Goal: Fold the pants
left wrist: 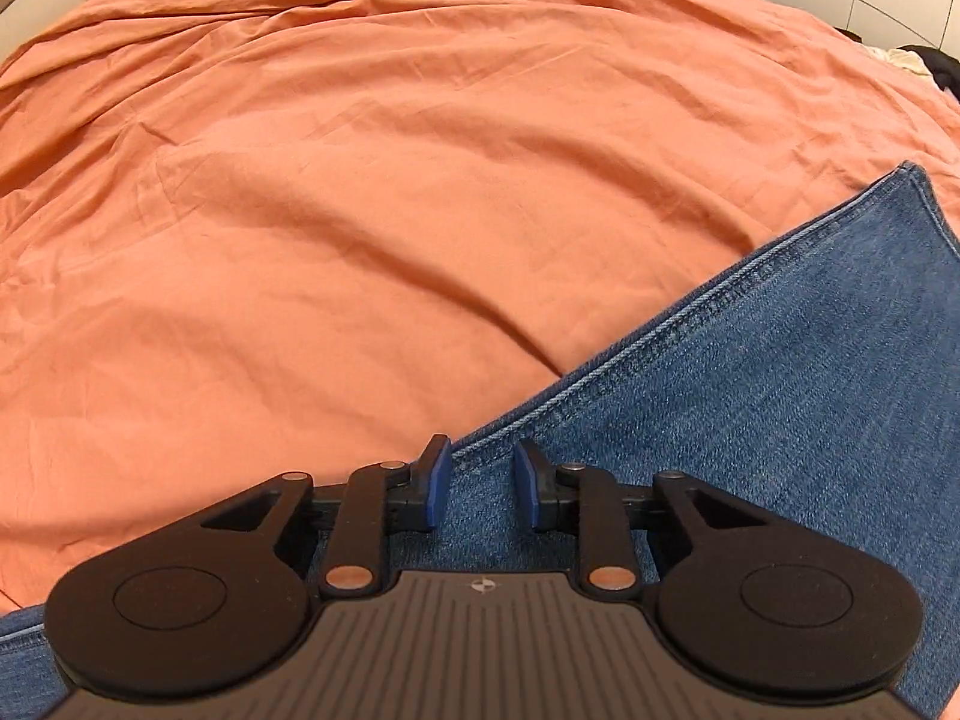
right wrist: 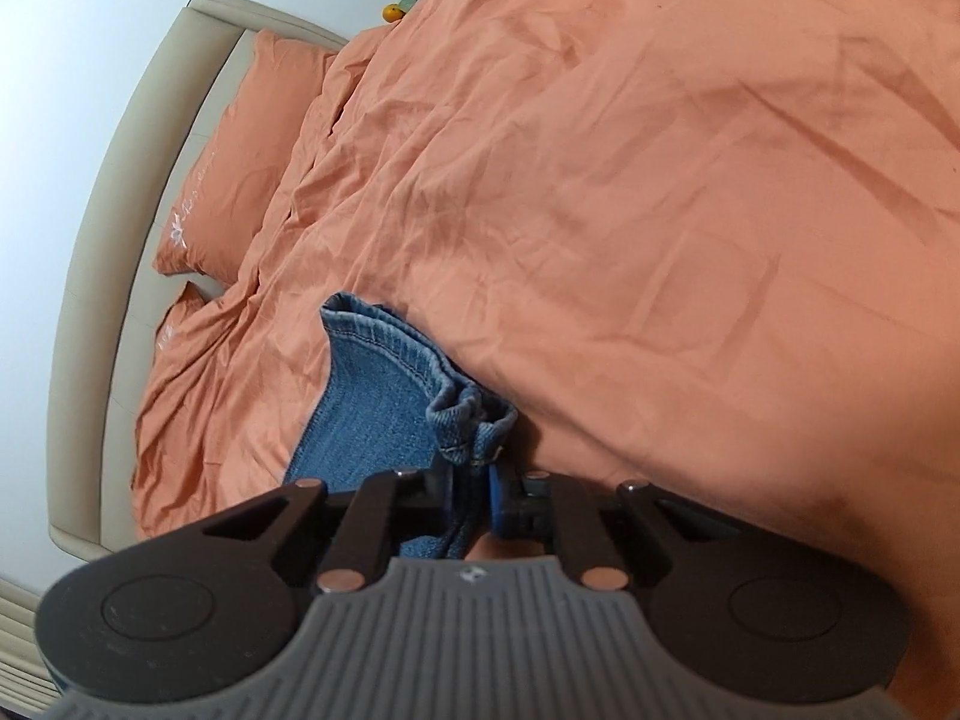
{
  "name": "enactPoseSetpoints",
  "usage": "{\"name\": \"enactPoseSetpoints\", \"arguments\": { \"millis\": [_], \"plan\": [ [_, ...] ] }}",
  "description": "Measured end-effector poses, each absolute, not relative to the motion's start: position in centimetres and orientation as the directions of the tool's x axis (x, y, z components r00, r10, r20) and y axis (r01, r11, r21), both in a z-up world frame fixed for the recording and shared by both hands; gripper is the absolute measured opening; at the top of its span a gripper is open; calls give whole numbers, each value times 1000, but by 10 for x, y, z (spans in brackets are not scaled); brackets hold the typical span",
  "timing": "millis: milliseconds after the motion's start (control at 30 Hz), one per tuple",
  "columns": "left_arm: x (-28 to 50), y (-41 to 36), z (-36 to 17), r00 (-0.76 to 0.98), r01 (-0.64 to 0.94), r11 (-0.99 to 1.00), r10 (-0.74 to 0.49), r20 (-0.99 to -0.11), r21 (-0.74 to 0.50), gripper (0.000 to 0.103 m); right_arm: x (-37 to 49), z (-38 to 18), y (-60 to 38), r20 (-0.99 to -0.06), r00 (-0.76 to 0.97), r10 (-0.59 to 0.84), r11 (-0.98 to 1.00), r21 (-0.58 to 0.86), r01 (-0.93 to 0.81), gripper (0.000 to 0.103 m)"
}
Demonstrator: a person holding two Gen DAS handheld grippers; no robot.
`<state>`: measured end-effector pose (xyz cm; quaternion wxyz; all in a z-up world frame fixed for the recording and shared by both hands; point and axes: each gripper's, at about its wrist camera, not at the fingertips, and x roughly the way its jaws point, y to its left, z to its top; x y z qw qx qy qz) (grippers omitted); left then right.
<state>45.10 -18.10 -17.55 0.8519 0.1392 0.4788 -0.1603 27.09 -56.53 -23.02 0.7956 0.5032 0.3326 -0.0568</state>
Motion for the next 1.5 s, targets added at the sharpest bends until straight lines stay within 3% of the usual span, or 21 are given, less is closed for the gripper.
{"name": "enactPoseSetpoints", "arguments": {
  "millis": [133, 433, 600, 867, 1000, 1200, 1500],
  "plan": [
    [434, -182, -158, 532, 405, 907, -130, -837, 116, 30, 273, -226, -569, -595, 762, 255, 446, 772, 453, 5],
    [328, -180, -151, 493, 474, 877, -184, -850, 85, 24, 282, -181, -559, -610, 757, 235, 574, 715, 398, 4],
    [282, -190, -152, 496, 466, 883, -208, -843, 57, 7, 288, -161, -550, -623, 753, 212, 615, 684, 392, 4],
    [255, -164, -137, 447, 443, 894, -286, -847, -68, 11, 289, -86, -506, -570, 803, 173, 732, 620, 282, 4],
    [242, -123, -116, 503, 372, 917, -331, -798, -146, 18, 285, -32, -465, -509, 839, 192, 806, 570, 161, 4],
    [230, -52, -88, 610, 252, 946, -318, -725, -203, 18, 281, 32, -377, -434, 863, 259, 861, 509, -2, 4],
    [213, 62, -61, 721, 67, 903, -338, -605, -425, 22, 291, 54, -219, -423, 823, 379, 871, 465, -162, 4]
  ]
}}
